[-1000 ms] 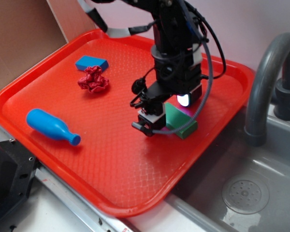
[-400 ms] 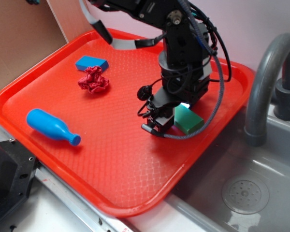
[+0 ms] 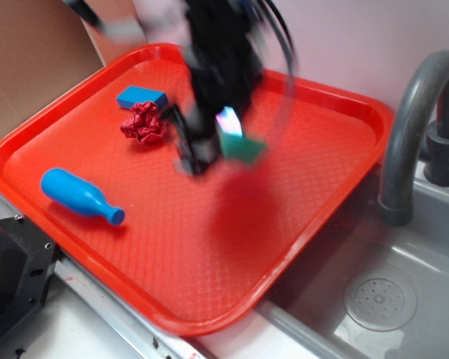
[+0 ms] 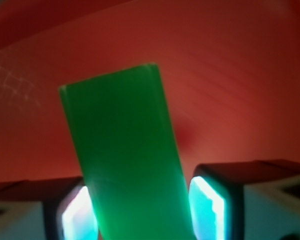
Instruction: Grab the green block.
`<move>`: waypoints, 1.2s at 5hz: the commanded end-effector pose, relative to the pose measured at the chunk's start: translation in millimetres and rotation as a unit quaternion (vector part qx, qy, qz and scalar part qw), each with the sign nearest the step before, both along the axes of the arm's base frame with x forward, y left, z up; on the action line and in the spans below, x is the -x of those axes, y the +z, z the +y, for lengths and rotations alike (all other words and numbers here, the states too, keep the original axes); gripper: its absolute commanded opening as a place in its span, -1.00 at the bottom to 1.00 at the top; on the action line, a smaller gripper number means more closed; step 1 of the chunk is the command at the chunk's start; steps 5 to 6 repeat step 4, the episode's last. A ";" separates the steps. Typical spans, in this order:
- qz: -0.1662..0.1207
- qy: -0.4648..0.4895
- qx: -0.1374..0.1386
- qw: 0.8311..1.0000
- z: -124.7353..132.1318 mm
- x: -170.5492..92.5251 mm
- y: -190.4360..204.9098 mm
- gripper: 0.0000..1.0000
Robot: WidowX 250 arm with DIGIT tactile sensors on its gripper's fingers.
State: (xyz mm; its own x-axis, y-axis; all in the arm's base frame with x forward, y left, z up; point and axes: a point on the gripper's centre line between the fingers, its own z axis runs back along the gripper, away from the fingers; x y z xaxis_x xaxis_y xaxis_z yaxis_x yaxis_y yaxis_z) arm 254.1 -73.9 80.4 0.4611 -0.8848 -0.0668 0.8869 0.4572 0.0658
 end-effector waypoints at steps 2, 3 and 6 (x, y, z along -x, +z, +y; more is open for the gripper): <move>0.019 0.370 0.104 0.923 46.0 93.3 156.2 -1.00; 0.021 0.484 0.106 0.868 38.6 87.8 145.2 -1.00; -0.003 0.590 0.058 0.805 27.2 73.7 129.0 -1.00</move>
